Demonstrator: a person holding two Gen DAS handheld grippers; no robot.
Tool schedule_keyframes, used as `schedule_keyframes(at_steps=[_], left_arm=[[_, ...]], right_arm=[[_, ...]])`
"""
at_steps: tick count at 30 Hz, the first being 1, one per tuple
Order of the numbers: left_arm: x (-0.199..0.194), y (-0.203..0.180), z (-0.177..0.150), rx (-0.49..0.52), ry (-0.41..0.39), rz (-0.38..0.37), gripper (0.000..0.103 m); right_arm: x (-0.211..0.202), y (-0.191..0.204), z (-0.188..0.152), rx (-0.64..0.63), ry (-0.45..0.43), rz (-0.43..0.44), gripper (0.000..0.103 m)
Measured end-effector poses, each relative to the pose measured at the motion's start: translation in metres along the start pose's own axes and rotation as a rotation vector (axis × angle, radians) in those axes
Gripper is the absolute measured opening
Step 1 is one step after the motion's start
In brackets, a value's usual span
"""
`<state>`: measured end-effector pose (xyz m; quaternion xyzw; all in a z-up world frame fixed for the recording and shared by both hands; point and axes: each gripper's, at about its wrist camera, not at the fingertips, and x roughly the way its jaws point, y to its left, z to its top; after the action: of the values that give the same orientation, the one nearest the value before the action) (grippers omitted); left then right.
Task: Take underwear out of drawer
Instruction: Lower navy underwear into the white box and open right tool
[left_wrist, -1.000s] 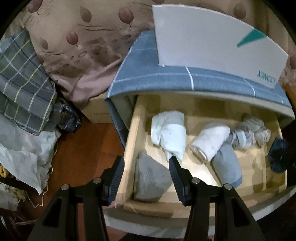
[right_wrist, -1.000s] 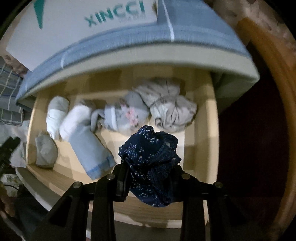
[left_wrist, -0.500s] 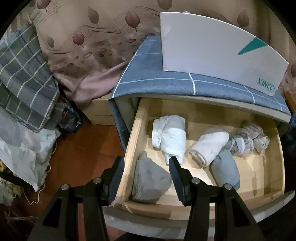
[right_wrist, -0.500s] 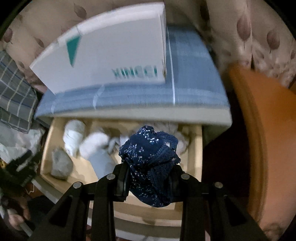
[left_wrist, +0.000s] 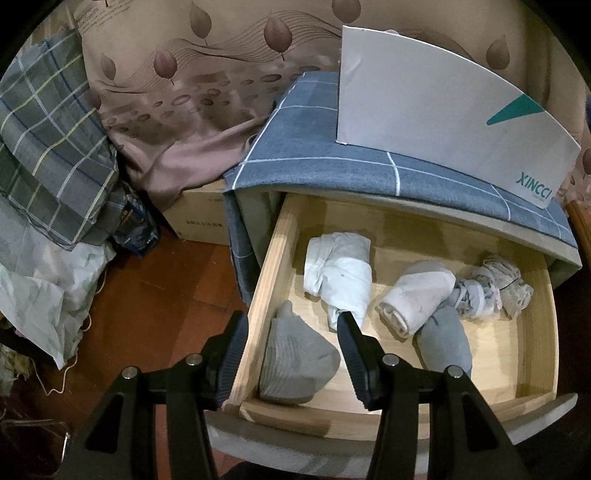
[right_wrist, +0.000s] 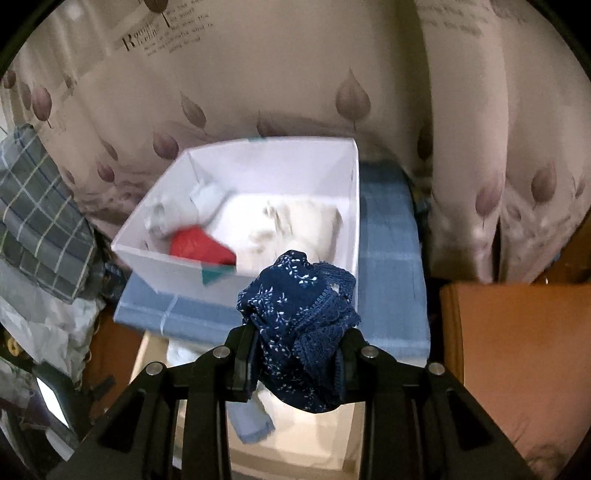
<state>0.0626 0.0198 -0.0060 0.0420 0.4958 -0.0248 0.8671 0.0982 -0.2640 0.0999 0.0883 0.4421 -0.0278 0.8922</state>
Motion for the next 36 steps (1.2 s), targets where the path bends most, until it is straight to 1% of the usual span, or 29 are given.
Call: schedule_keyframes(at_steps=[8, 12, 14, 17, 18, 21, 24, 27, 28, 29, 31, 33, 36], left_arm=[[-0.004, 0.004, 0.000, -0.022, -0.021, -0.014, 0.051], [-0.005, 0.010, 0.001, -0.049, -0.027, -0.022, 0.051], [-0.005, 0.012, 0.001, -0.058, -0.025, -0.025, 0.051], [-0.004, 0.015, 0.002, -0.073, -0.023, -0.037, 0.051], [-0.004, 0.016, 0.001, -0.076, -0.023, -0.042, 0.051], [-0.004, 0.016, 0.002, -0.084, -0.022, -0.049, 0.051], [-0.004, 0.016, 0.001, -0.082, -0.024, -0.051, 0.051], [-0.003, 0.015, 0.001, -0.082, -0.023, -0.051, 0.051], [-0.003, 0.015, 0.001, -0.085, -0.024, -0.052, 0.051], [-0.003, 0.015, 0.001, -0.083, -0.022, -0.051, 0.051], [-0.002, 0.015, 0.001, -0.085, -0.020, -0.052, 0.051], [-0.002, 0.014, 0.002, -0.088, -0.021, -0.051, 0.051], [-0.002, 0.015, 0.001, -0.087, -0.018, -0.051, 0.051]], right_arm=[[0.007, 0.020, 0.054, -0.016, -0.034, 0.001, 0.029], [0.023, 0.029, 0.075, -0.025, -0.030, -0.007, 0.029], [0.040, 0.030, 0.081, -0.016, -0.002, 0.002, 0.030], [0.064, 0.030, 0.082, -0.001, 0.044, -0.014, 0.030], [0.074, 0.028, 0.082, 0.015, 0.072, -0.019, 0.031], [0.094, 0.023, 0.081, 0.046, 0.130, -0.027, 0.032], [0.108, 0.021, 0.080, 0.042, 0.164, -0.039, 0.034], [0.120, 0.021, 0.078, 0.030, 0.199, -0.057, 0.041], [0.121, 0.021, 0.078, 0.027, 0.205, -0.060, 0.047], [0.121, 0.020, 0.077, 0.027, 0.205, -0.066, 0.057], [0.118, 0.019, 0.076, 0.026, 0.201, -0.070, 0.067], [0.109, 0.019, 0.077, 0.018, 0.189, -0.074, 0.067], [0.092, 0.019, 0.078, 0.010, 0.173, -0.058, 0.067]])
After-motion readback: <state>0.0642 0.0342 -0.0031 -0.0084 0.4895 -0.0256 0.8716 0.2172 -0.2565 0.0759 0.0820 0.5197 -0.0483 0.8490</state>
